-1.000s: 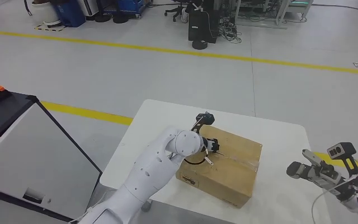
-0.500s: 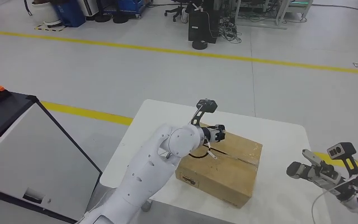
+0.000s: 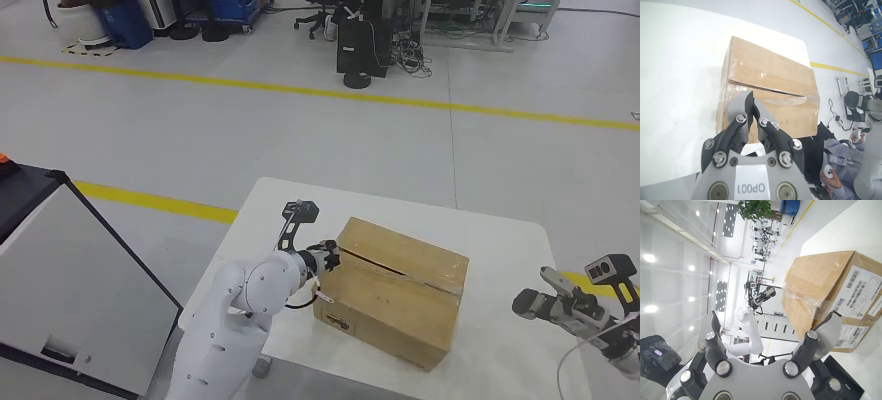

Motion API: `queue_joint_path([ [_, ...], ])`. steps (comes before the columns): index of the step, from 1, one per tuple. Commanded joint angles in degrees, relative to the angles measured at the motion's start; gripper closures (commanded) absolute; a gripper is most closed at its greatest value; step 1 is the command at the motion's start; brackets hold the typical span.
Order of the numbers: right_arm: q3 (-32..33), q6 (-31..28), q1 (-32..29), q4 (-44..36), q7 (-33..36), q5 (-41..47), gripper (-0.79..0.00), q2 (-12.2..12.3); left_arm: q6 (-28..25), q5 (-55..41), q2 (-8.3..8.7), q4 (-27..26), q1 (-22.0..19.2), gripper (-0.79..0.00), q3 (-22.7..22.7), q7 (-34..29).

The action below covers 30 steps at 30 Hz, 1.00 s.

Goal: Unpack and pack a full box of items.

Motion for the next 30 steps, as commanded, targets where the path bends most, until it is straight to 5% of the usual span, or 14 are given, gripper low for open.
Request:
queue_joint_path([
  [1, 0.0, 0.0, 0.0, 0.0, 0.0, 0.0, -0.785, 0.0, -0.39, 0.34, -0.04, 2.14, -1.41, 0.0, 0.93, -0.02],
  [19, 0.0, 0.0, 0.0, 0.0, 0.0, 0.0, -0.785, 0.0, 0.57, -1.45, -1.35, 19.86, -12.5, 0.0, 7.97, 1.73],
  [25, 0.0, 0.0, 0.0, 0.0, 0.0, 0.0, -0.785, 0.0, 0.92, -1.35, -1.43, 20.82, -13.16, 0.0, 8.81, 1.77],
  [30, 0.0, 0.0, 0.0, 0.0, 0.0, 0.0, -0.785, 0.0, 1.33, 0.37, -0.99, 16.61, -12.22, 0.0, 8.09, 1.75],
])
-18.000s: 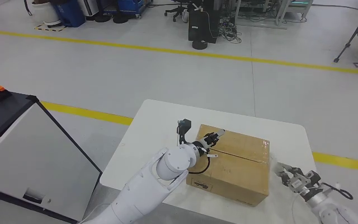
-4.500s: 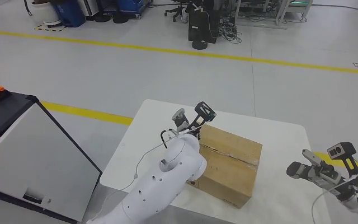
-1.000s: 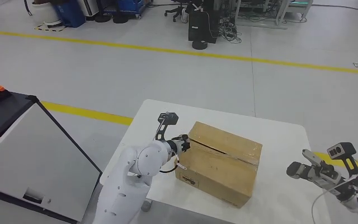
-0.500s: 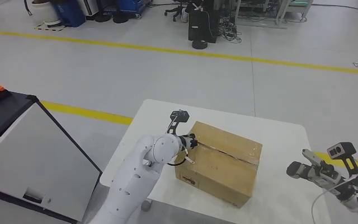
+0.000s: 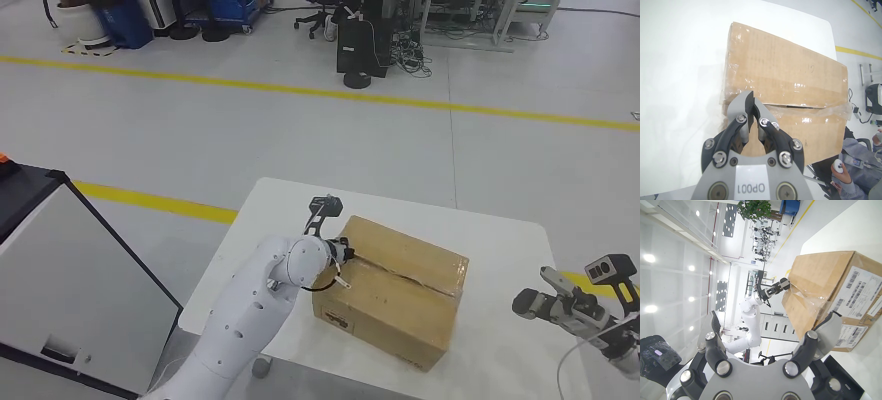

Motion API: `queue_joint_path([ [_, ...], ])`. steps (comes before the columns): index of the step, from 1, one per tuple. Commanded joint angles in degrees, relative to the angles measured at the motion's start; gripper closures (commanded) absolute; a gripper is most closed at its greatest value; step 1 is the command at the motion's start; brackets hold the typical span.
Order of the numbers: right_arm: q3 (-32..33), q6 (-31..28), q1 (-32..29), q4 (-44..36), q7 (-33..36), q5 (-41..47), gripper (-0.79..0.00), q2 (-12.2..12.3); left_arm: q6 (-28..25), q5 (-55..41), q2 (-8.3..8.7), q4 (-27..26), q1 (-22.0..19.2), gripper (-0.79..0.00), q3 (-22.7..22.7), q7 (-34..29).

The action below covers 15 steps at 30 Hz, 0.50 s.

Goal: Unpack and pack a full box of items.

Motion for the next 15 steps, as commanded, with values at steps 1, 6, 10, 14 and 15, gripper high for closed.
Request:
queue_joint_path([
  [1, 0.0, 0.0, 0.0, 0.0, 0.0, 0.0, -0.785, 0.0, 0.21, 1.44, 0.3, -3.26, 0.75, 0.0, -0.45, -0.26],
  [6, 0.0, 0.0, 0.0, 0.0, 0.0, 0.0, -0.785, 0.0, -0.96, 3.4, 1.14, -13.94, 4.25, 0.0, -1.65, -2.22],
  [10, 0.0, 0.0, 0.0, 0.0, 0.0, 0.0, -0.785, 0.0, -8.35, 4.13, 1.86, -21.06, 7.29, 0.0, -0.49, -3.21],
  [14, 0.0, 0.0, 0.0, 0.0, 0.0, 0.0, -0.785, 0.0, -16.63, 3.36, 2.65, -26.34, 11.31, 0.0, -0.71, 0.88],
  [15, 0.0, 0.0, 0.0, 0.0, 0.0, 0.0, -0.785, 0.0, -18.13, 3.56, 2.85, -27.19, 12.32, 0.0, -1.01, 2.18],
])
